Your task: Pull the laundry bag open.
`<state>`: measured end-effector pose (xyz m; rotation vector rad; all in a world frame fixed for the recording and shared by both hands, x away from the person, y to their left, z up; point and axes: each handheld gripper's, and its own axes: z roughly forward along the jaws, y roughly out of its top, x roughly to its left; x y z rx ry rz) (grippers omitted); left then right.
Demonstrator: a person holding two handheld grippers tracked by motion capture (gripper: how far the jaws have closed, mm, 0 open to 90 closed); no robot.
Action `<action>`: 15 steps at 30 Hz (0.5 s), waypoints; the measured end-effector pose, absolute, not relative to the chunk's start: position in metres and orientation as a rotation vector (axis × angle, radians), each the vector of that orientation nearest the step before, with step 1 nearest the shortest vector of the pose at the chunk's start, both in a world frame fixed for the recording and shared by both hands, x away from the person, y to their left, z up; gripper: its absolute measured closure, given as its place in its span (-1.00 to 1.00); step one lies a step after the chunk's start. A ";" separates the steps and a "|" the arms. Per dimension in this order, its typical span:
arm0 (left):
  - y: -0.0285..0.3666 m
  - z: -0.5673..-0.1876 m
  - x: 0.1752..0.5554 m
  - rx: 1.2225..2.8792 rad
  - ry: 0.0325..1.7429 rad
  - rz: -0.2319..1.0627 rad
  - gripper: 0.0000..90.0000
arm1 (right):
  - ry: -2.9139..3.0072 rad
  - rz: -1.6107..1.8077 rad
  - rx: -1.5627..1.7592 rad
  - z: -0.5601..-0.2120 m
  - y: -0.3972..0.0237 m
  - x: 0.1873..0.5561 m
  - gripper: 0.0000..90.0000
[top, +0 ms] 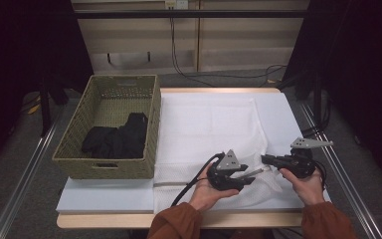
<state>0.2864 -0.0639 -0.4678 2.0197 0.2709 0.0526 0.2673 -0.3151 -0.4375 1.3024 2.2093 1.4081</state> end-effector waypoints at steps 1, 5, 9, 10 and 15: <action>-0.067 -0.470 0.286 2.005 0.269 0.040 0.15 | 2.212 1.408 1.304 -0.438 -0.315 0.267 1.00; -0.075 -0.475 0.288 2.035 0.274 0.059 0.22 | 2.221 1.407 1.300 -0.439 -0.315 0.267 1.00; -0.078 -0.480 0.290 2.055 0.291 0.072 0.31 | 2.219 1.416 1.306 -0.440 -0.315 0.266 1.00; -0.078 -0.480 0.290 2.055 0.291 0.072 0.37 | 2.220 1.411 1.311 -0.440 -0.315 0.266 1.00; -0.080 -0.482 0.291 2.068 0.309 0.021 0.77 | 2.233 1.410 1.301 -0.441 -0.316 0.266 1.00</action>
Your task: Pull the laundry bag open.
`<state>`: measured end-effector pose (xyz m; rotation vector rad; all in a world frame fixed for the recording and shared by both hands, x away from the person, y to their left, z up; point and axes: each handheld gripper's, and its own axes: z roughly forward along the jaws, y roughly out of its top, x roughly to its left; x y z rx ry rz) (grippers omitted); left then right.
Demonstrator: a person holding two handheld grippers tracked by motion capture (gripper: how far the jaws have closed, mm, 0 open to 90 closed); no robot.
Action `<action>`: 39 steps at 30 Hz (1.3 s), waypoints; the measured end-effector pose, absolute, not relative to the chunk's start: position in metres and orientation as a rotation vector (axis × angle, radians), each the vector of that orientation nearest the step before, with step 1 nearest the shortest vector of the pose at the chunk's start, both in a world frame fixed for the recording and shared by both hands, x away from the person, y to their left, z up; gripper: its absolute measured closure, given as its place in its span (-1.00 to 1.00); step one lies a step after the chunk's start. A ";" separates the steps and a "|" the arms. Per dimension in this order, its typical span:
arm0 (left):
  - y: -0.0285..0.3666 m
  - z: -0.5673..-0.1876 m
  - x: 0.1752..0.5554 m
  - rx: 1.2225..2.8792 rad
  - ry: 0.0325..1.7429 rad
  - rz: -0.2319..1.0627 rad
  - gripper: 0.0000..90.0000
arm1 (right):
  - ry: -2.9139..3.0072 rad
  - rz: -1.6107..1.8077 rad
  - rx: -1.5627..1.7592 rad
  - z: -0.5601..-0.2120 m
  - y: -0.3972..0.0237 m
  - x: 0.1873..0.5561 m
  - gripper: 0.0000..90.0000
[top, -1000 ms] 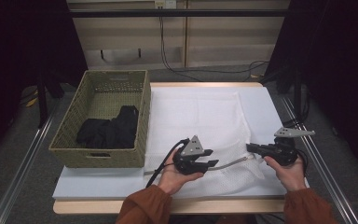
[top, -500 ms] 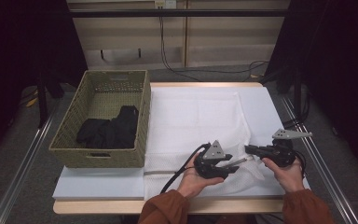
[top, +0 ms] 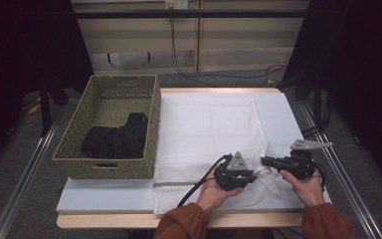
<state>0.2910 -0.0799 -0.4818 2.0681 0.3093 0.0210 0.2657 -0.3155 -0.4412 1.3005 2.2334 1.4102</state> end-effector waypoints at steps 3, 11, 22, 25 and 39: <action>-0.077 -0.482 0.292 2.062 0.328 0.003 0.91 | 2.233 1.417 1.307 -0.442 -0.316 0.265 0.96; -0.076 -0.483 0.294 2.039 0.347 -0.016 0.93 | 2.244 1.435 1.312 -0.445 -0.324 0.254 0.34; -0.073 -0.483 0.296 1.986 0.375 -0.035 0.92 | 2.314 1.457 1.331 -0.457 -0.331 0.241 0.09; -0.071 -0.483 0.296 1.974 0.380 -0.044 0.92 | 2.347 1.435 1.310 -0.460 -0.327 0.242 0.18; -0.073 -0.484 0.295 1.990 0.377 -0.046 0.90 | 2.325 1.469 1.234 -0.452 -0.325 0.239 0.64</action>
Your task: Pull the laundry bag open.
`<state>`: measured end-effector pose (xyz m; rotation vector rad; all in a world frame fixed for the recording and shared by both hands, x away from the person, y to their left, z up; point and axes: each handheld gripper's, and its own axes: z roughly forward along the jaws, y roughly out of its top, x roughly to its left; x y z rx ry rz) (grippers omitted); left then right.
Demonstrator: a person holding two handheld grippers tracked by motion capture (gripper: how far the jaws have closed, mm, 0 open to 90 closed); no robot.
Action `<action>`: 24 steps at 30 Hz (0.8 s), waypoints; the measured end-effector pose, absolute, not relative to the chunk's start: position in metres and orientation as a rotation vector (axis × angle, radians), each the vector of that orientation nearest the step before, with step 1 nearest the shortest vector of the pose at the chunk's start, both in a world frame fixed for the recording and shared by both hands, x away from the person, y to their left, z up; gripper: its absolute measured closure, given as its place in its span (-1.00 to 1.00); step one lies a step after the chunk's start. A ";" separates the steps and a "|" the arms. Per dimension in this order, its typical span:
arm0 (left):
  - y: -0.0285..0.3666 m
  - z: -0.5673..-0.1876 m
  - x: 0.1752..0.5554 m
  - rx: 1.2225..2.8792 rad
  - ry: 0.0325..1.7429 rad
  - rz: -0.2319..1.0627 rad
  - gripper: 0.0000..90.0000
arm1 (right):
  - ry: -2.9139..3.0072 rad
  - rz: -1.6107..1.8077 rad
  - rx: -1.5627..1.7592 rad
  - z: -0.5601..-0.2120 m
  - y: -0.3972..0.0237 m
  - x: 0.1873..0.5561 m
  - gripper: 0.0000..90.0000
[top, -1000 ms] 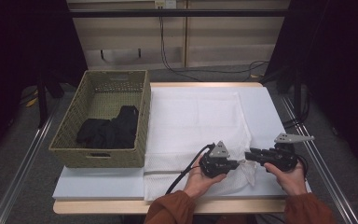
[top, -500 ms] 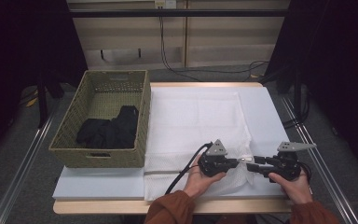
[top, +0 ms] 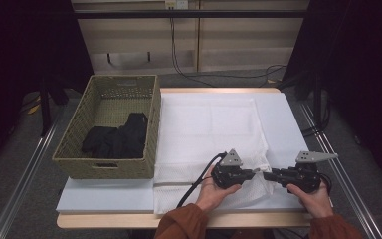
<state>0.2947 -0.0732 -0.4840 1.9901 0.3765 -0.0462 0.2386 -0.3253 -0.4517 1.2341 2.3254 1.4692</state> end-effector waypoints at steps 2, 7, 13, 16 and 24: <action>-0.074 -0.483 0.294 2.018 0.372 -0.029 0.90 | 2.326 1.482 1.232 -0.451 -0.326 0.239 0.63; -0.075 -0.484 0.295 2.021 0.369 -0.044 0.83 | 2.320 1.481 1.233 -0.450 -0.326 0.238 0.81; -0.068 -0.482 0.293 2.034 0.377 -0.059 0.68 | 2.314 1.447 1.240 -0.449 -0.329 0.238 0.88; -0.064 -0.479 0.293 2.027 0.373 -0.071 0.71 | 2.317 1.427 1.242 -0.450 -0.330 0.238 0.88; -0.073 -0.480 0.290 2.023 0.365 -0.098 0.97 | 2.335 1.382 1.206 -0.449 -0.324 0.236 0.88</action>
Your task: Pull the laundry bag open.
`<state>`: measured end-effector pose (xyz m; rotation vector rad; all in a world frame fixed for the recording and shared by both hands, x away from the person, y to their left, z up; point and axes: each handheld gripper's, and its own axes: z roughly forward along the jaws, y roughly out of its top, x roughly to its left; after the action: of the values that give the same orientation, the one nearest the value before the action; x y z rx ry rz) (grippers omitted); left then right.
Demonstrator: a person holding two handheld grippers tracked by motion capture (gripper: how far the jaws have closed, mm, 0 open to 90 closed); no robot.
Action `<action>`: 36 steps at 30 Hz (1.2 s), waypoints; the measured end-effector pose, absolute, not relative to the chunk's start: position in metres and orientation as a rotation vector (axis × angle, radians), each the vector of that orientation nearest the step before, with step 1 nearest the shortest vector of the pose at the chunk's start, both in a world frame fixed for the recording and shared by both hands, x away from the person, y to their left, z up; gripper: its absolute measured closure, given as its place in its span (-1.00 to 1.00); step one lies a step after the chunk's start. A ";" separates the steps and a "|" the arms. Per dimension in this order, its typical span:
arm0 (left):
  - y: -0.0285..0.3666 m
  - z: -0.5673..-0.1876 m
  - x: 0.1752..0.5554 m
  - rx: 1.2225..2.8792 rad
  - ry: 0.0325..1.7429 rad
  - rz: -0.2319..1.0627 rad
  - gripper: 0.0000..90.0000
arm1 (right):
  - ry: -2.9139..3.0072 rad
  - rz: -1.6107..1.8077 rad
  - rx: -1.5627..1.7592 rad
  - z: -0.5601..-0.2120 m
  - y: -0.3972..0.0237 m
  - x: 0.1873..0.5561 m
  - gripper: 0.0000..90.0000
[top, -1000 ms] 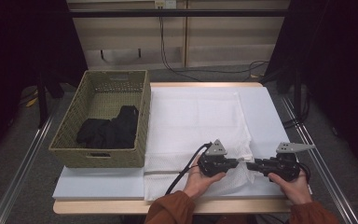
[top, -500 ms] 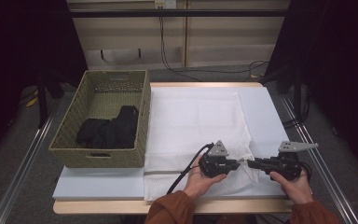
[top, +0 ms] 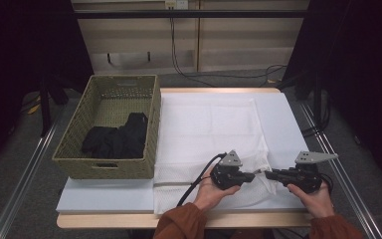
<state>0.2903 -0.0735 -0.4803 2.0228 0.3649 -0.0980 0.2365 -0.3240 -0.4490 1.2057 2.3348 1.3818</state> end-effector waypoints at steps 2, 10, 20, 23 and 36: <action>-0.077 -0.481 0.290 2.050 0.369 -0.076 0.91 | 2.334 1.384 1.203 -0.449 -0.324 0.236 0.88; -0.080 -0.481 0.291 2.052 0.366 -0.078 0.87 | 2.356 1.399 1.173 -0.448 -0.322 0.236 0.87; -0.081 -0.483 0.291 2.051 0.354 -0.116 0.73 | 2.388 1.403 1.137 -0.448 -0.317 0.236 0.88; -0.081 -0.483 0.291 2.055 0.353 -0.117 0.65 | 2.390 1.399 1.135 -0.448 -0.317 0.236 0.88; -0.075 -0.483 0.296 2.020 0.376 -0.140 0.76 | 2.392 1.393 1.130 -0.449 -0.318 0.236 0.88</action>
<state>0.2956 -0.0751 -0.4826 2.0195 0.3760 -0.1397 0.2359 -0.3180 -0.4489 1.1302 2.3921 1.3929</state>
